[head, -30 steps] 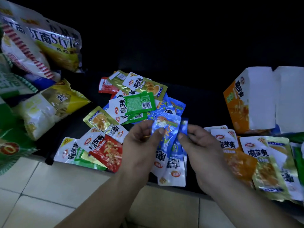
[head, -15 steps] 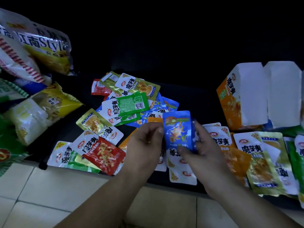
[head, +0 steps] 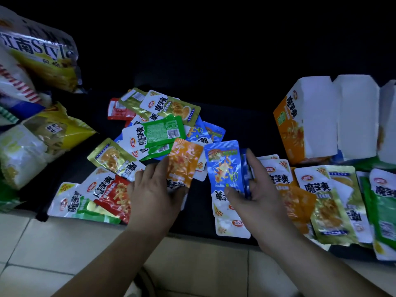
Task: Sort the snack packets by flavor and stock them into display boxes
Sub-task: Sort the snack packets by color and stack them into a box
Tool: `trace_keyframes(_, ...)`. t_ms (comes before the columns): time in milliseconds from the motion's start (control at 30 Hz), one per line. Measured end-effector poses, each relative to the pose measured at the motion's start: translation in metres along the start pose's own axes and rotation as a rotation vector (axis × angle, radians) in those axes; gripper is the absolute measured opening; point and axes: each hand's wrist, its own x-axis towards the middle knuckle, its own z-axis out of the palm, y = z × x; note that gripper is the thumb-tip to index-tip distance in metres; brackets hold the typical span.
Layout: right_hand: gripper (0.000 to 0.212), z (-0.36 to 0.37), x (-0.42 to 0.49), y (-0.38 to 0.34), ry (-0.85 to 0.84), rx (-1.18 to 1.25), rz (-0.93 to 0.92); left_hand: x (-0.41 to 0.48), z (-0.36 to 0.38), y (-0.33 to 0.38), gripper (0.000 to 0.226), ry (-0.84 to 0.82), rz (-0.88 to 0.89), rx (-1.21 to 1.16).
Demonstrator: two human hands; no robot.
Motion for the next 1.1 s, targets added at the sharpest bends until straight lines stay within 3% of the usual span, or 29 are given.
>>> trace_keyframes(167, 0.089, -0.017, -0.009, 0.002, 0.057, 0.026, -0.057, 0.006, -0.009, 0.004, 0.079, 0.067, 0.074, 0.032)
trace_keyframes(267, 0.089, -0.041, -0.010, -0.001, 0.172, -0.059, -0.106, 0.005, -0.018, 0.017, 0.061, 0.003, -0.007, -0.251)
trace_keyframes(367, 0.091, -0.064, -0.007, 0.005, 0.184, -0.161, -0.132, -0.002, -0.015, 0.038, 0.048, -0.049, -0.135, -0.469)
trace_keyframes(433, 0.092, -0.072, -0.004, 0.012, 0.195, -0.315, -0.168, -0.005, -0.008, 0.045, 0.049, -0.077, -0.161, -0.528)
trace_keyframes(567, 0.098, -0.071, 0.005, 0.021, 0.313, -0.850, -0.344, -0.007, -0.003, 0.051, 0.043, -0.120, -0.161, -0.531)
trace_keyframes(667, 0.101, -0.070, 0.011, 0.027, 0.340, -0.998, -0.367, -0.008, 0.000, 0.053, 0.045, -0.085, -0.160, -0.524)
trace_keyframes(767, 0.095, -0.070, 0.010, 0.028, 0.267, -0.873, -0.278, -0.009, 0.004, 0.051, 0.045, -0.051, -0.157, -0.544)
trace_keyframes(933, 0.094, -0.060, 0.003, 0.022, 0.172, -0.764, -0.376, -0.010, 0.006, 0.045, 0.059, -0.036, -0.121, -0.454)
trace_keyframes(1033, 0.091, -0.058, -0.007, 0.010, 0.150, -0.541, -0.365, -0.016, -0.002, 0.046, 0.058, 0.153, 0.098, -0.227)
trace_keyframes(1100, 0.089, -0.051, -0.020, 0.000, 0.129, -0.325, -0.379, -0.030, -0.011, 0.062, 0.057, 0.159, 0.106, -0.266)
